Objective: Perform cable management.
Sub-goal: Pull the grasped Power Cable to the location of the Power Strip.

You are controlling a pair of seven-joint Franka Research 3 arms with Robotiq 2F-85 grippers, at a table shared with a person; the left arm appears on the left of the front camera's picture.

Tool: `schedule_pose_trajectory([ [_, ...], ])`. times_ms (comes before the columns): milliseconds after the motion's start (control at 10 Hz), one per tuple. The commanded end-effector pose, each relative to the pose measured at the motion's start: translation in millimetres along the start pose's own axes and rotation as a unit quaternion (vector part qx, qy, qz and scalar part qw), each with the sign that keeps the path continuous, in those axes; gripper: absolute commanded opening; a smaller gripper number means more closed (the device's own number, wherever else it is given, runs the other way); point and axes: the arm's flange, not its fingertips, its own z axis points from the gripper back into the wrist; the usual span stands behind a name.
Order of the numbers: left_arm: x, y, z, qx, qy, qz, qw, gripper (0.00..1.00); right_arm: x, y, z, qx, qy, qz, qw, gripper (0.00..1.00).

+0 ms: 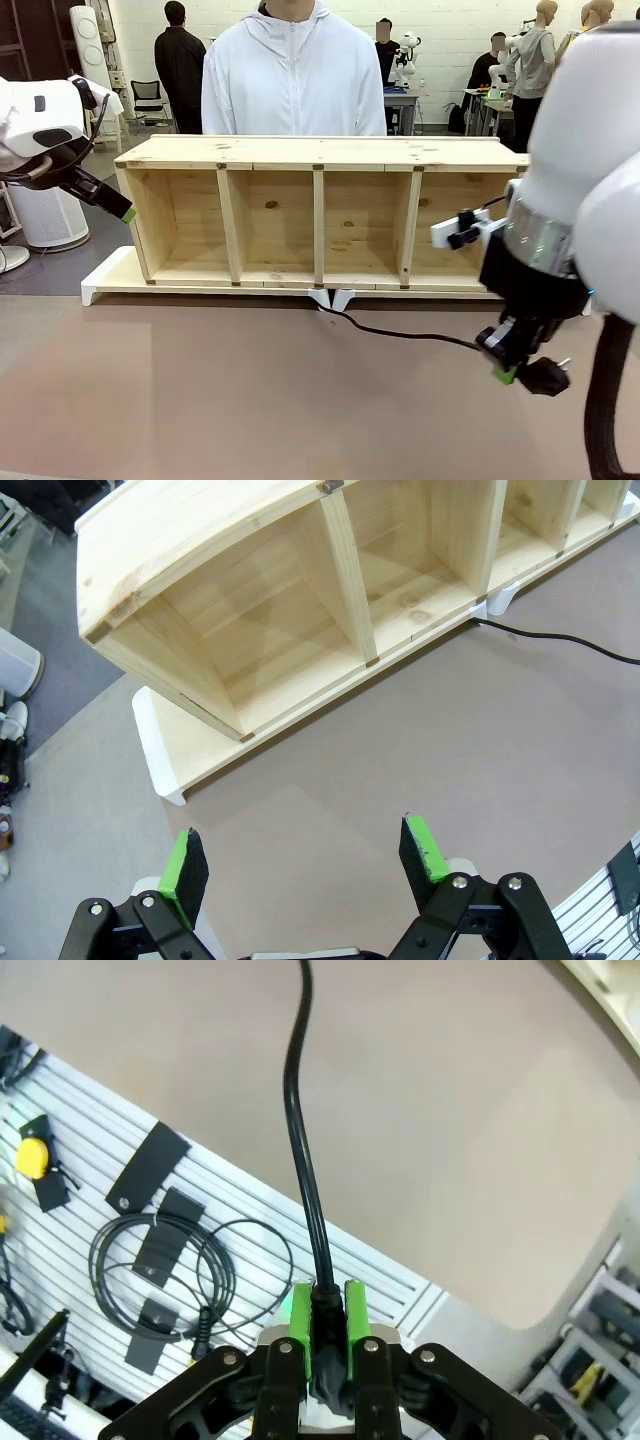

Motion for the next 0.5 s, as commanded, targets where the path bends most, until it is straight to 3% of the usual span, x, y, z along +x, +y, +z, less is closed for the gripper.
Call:
schedule_pose_trajectory([
  [0,0,0,0,0.002,0.001,-0.001,1.000,1.00,-23,-27,-14,-0.006,-0.004,-0.047,0.999,0.17],
  [400,0,0,0,0.002,0.001,-0.001,1.000,1.00,-30,-105,-17,-0.010,-0.028,-0.144,0.989,0.17],
])
